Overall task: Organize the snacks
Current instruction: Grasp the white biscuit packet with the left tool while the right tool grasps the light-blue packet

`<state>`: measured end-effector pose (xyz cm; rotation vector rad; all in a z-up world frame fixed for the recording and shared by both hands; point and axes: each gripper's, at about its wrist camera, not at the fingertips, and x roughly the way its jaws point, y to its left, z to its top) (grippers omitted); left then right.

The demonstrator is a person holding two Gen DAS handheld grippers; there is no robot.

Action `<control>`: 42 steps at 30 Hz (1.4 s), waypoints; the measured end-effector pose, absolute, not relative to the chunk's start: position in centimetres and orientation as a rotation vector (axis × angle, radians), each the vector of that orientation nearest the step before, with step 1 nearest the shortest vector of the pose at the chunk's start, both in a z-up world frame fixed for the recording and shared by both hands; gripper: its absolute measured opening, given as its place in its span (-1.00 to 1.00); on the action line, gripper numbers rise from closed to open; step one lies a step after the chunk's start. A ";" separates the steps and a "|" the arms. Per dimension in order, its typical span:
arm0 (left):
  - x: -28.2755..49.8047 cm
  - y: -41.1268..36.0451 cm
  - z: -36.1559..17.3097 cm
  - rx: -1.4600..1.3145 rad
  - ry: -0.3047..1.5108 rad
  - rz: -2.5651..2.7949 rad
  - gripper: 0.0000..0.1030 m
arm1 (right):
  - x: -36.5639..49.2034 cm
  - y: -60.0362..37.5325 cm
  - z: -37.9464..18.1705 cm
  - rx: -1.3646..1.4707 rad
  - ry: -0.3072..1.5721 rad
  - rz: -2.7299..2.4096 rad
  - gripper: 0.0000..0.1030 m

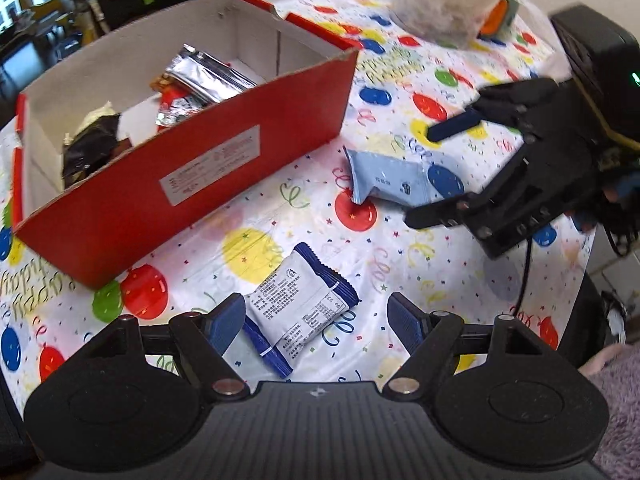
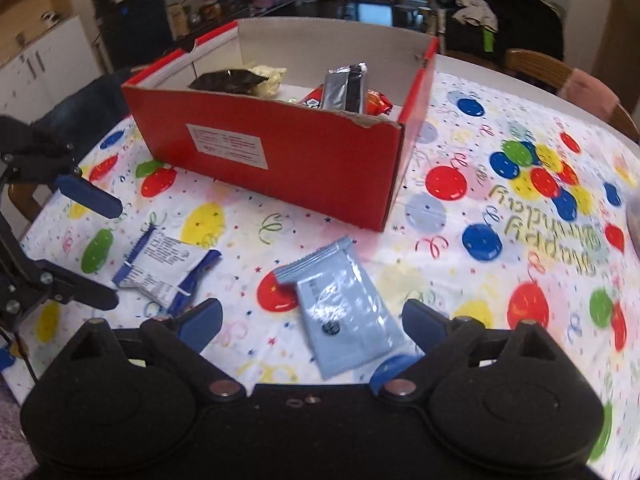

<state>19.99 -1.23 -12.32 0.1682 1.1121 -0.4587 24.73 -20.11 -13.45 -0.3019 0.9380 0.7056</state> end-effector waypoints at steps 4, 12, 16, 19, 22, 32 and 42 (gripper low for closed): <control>20.8 -1.6 -13.5 0.201 1.156 -0.495 0.51 | 26.0 -19.5 -14.4 -0.350 0.961 0.733 0.81; 21.8 -3.0 -15.3 0.346 1.186 -0.560 0.51 | 27.0 -18.3 -15.4 -0.464 0.963 0.804 0.74; 22.5 -2.9 -15.9 0.366 1.192 -0.556 0.51 | 27.7 -18.1 -15.6 -0.480 0.964 0.816 0.68; 23.0 -2.9 -16.0 0.368 1.196 -0.563 0.51 | 28.1 -18.0 -15.8 -0.481 0.968 0.819 0.61; 23.3 -2.9 -16.3 0.382 1.202 -0.563 0.51 | 28.3 -18.0 -16.0 -0.482 0.971 0.818 0.53; 24.4 -1.4 -17.3 0.279 1.231 -0.500 0.51 | 28.3 -18.2 -16.2 -0.451 0.972 0.798 0.31; 23.3 -0.8 -17.2 0.190 1.201 -0.393 0.36 | 27.2 -18.2 -16.1 -0.401 0.975 0.710 0.03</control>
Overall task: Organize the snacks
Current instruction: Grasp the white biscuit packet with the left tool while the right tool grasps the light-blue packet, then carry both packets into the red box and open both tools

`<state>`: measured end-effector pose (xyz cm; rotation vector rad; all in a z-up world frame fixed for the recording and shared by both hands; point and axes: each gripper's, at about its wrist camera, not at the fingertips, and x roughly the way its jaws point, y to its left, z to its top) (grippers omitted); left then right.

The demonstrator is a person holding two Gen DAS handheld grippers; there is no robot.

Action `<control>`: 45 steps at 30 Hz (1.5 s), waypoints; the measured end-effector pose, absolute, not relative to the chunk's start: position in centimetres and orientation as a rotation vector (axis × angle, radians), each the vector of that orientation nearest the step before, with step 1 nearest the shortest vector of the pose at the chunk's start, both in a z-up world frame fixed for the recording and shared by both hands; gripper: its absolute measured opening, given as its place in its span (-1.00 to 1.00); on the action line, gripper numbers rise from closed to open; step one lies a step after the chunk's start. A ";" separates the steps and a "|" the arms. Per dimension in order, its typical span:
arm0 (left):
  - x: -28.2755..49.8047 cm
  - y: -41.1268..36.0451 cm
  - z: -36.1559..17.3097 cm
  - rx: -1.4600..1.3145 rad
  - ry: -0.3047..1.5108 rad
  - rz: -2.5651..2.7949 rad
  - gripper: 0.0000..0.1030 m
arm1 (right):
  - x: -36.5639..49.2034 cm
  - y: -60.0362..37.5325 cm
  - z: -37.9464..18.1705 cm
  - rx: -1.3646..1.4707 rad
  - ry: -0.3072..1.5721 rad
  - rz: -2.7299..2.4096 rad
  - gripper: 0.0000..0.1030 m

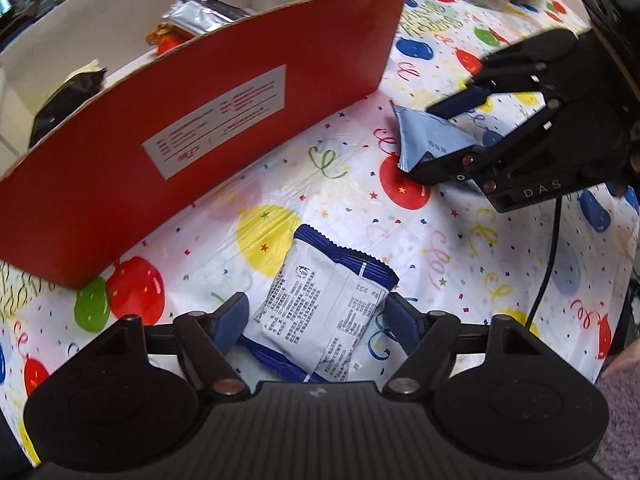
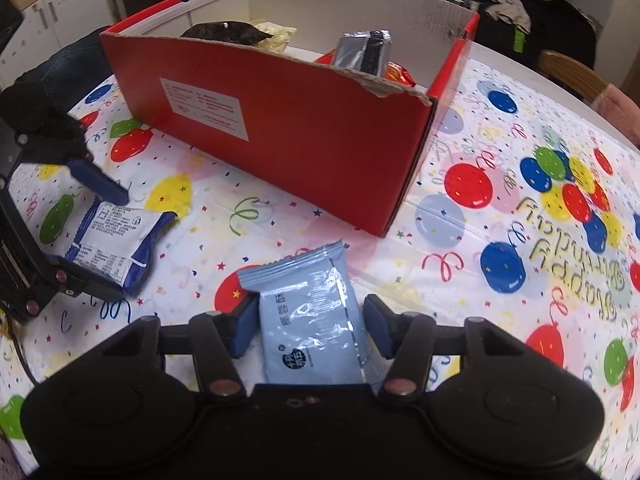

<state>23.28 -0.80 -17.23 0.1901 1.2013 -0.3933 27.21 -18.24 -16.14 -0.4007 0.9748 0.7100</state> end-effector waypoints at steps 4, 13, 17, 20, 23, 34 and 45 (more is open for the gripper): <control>22.9 -0.1 -16.9 0.139 1.202 -0.323 0.11 | 26.5 -18.1 -16.1 -0.365 0.981 0.648 -0.09; 21.7 2.0 -16.4 -0.056 1.204 -0.169 -0.06 | 24.5 -18.4 -15.4 -0.216 0.998 0.512 -0.12; 20.8 3.1 -15.8 -0.150 1.190 -0.111 -0.06 | 23.2 -18.7 -14.1 -0.162 0.982 0.499 -0.12; 19.8 3.7 -14.9 -0.195 1.166 -0.092 -0.06 | 22.0 -18.8 -13.0 -0.126 0.965 0.499 -0.12; 18.8 3.8 -13.9 -0.210 1.141 -0.072 -0.06 | 20.8 -18.8 -11.9 -0.095 0.949 0.498 -0.12; 16.6 3.7 -8.6 -0.189 1.023 -0.035 -0.06 | 18.9 -18.4 -7.4 -0.038 0.843 0.509 -0.12; 17.9 4.5 -5.1 -0.187 0.942 0.004 -0.06 | 20.1 -17.1 -3.8 -0.010 0.745 0.512 -0.12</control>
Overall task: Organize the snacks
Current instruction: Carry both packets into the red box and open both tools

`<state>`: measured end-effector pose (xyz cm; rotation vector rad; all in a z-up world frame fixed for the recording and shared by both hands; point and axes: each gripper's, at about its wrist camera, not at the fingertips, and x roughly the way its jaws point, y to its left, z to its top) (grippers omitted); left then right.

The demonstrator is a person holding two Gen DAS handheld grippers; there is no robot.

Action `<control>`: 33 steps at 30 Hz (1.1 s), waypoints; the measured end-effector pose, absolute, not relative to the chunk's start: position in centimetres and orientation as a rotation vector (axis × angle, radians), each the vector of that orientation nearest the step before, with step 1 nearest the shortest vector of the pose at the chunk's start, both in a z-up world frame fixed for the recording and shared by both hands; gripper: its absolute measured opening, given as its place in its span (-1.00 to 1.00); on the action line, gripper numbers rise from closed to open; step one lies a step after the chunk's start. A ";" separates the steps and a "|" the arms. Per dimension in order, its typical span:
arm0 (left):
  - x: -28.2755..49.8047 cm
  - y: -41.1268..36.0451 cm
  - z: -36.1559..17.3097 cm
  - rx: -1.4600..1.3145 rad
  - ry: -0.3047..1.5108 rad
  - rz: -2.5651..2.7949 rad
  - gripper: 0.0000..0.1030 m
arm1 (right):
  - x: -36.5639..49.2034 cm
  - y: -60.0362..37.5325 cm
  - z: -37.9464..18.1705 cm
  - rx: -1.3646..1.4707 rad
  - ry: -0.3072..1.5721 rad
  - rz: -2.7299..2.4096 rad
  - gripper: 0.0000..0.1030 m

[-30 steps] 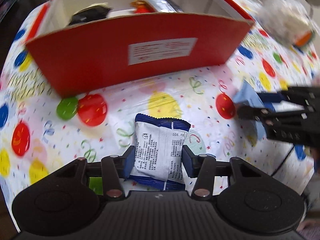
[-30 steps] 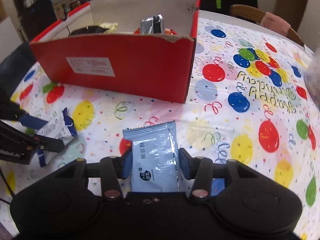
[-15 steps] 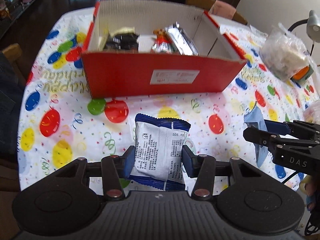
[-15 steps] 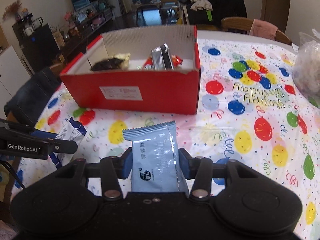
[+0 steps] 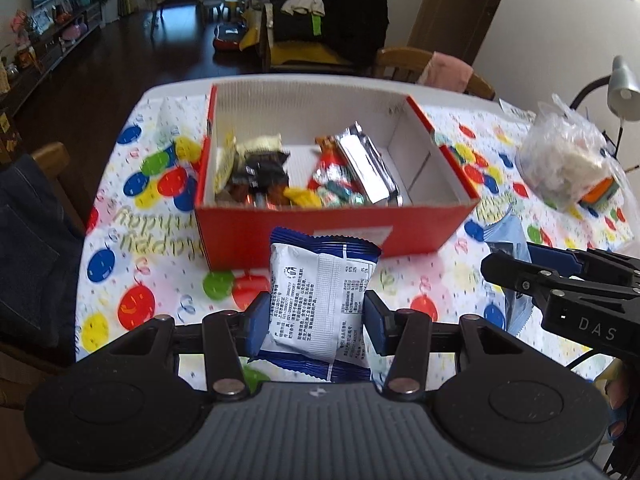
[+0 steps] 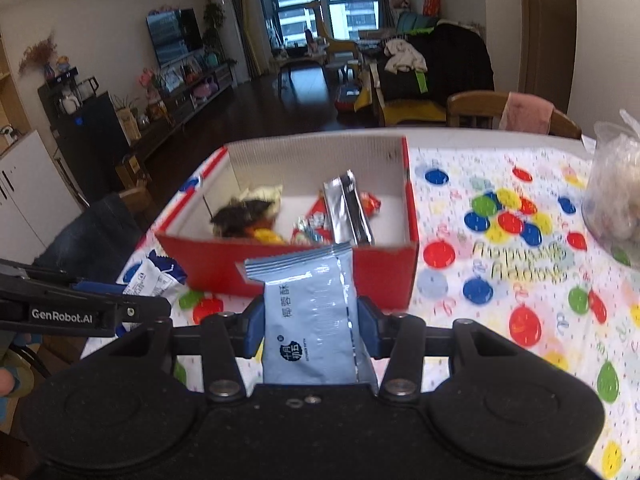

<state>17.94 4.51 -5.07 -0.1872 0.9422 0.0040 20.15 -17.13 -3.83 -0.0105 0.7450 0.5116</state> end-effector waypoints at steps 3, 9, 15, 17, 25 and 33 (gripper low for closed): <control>18.7 4.6 -4.2 -0.177 0.924 0.016 -0.06 | 20.9 -16.7 -2.9 -0.012 0.721 0.512 -0.12; 20.9 4.8 -2.8 -0.152 0.900 0.040 -0.06 | 23.3 -16.0 -2.0 -0.008 0.706 0.506 -0.12; 23.5 5.4 -2.2 -0.146 0.897 0.061 -0.06 | 26.1 -15.2 -1.9 -0.019 0.717 0.497 -0.12; 24.5 5.6 -2.1 -0.144 0.899 0.073 -0.06 | 27.1 -14.7 -2.1 -0.026 0.728 0.489 -0.12; 29.1 7.0 -2.3 -0.140 0.921 0.115 -0.06 | 31.4 -12.5 -3.3 -0.069 0.782 0.483 -0.12; 33.5 8.3 -3.2 -0.112 0.956 0.182 -0.06 | 35.0 -10.0 -5.1 -0.123 0.833 0.476 -0.12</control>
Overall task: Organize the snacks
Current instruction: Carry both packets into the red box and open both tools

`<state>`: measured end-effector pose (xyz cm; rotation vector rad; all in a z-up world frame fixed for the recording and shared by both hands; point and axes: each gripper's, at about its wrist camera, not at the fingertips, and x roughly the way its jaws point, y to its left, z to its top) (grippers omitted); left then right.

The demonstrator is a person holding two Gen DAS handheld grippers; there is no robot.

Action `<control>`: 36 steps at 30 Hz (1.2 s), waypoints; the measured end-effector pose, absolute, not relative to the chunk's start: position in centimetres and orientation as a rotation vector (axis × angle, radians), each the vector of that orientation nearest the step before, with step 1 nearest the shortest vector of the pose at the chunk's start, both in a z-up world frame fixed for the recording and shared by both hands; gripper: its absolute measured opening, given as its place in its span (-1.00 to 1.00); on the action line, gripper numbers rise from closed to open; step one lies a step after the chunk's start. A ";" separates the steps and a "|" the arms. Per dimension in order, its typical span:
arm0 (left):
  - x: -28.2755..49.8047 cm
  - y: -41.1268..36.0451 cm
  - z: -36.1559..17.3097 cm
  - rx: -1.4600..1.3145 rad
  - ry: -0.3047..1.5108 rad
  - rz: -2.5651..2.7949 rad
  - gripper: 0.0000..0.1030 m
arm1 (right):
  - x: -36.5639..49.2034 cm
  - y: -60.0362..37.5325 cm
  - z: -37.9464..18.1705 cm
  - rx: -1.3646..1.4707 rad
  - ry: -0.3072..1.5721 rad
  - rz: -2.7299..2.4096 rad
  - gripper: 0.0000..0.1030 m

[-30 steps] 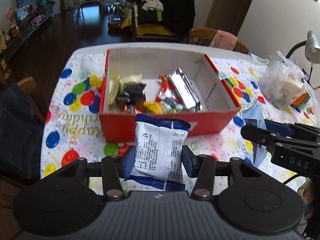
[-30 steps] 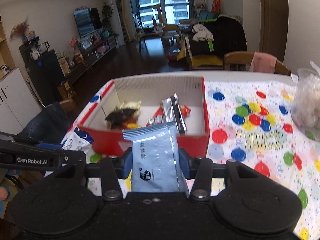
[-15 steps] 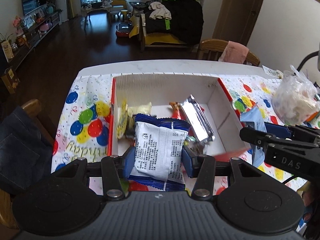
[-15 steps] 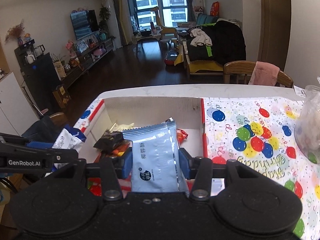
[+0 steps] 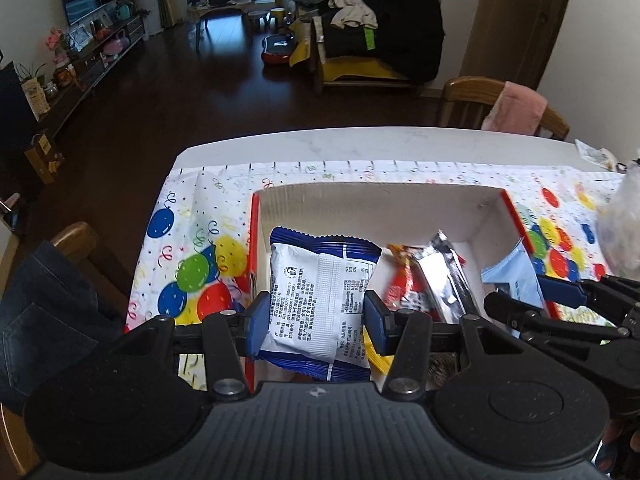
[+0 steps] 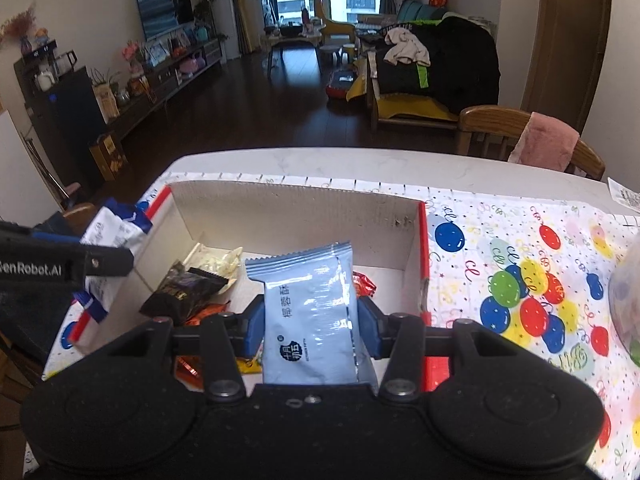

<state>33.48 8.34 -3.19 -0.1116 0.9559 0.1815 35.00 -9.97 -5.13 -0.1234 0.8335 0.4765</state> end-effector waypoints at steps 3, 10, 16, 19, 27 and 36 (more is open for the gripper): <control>35.0 8.8 -3.6 -0.103 0.976 0.196 -0.06 | 36.2 -9.0 -6.0 -0.142 0.862 0.482 -0.12; 38.0 9.8 -5.7 -0.110 1.060 0.226 -0.06 | 38.6 -6.4 -7.7 -0.172 0.925 0.511 -0.12; 39.5 10.1 -7.2 -0.122 1.128 0.219 -0.06 | 40.0 -5.0 -9.0 -0.200 0.971 0.527 -0.12; 40.1 9.8 -7.7 -0.100 1.151 0.210 -0.07 | 40.2 -4.5 -9.7 -0.227 0.988 0.525 -0.12; 40.8 9.8 -8.7 -0.092 1.193 0.186 -0.07 | 40.4 -4.4 -10.3 -0.241 1.003 0.527 -0.08; 40.0 9.6 -8.1 -0.114 1.161 0.170 -0.05 | 39.8 -5.4 -9.2 -0.212 0.980 0.554 -0.01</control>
